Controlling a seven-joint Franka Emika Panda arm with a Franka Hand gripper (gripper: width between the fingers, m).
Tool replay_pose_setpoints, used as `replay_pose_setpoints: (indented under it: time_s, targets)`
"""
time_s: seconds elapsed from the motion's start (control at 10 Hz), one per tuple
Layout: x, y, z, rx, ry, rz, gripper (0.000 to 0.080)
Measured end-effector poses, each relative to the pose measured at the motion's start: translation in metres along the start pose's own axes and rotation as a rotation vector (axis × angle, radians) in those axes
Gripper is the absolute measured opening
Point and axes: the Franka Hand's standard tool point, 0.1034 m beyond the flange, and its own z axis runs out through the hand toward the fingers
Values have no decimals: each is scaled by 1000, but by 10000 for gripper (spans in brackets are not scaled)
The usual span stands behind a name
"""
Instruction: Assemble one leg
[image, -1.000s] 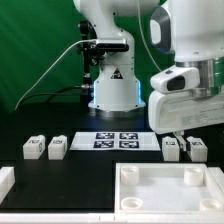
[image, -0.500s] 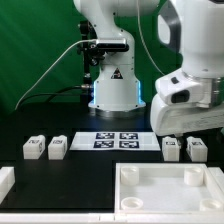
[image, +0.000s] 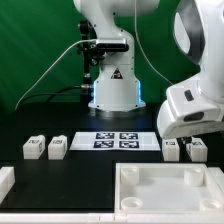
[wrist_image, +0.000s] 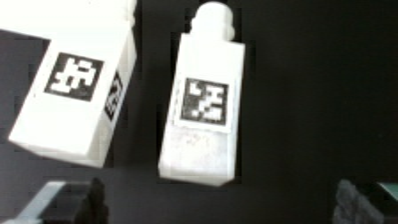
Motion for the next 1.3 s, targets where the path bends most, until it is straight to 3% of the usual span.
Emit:
replay_pose_setpoints:
  time_s: [0.2, 0.7, 1.2, 1.3]
  targets:
    - [0, 0, 1, 0, 1, 0, 649]
    - [-6, -3, 44, -7, -78, 89, 649]
    - [-3, -4, 50, -4, -83, 93, 622]
    - [-3, -4, 50, -4, -84, 93, 450]
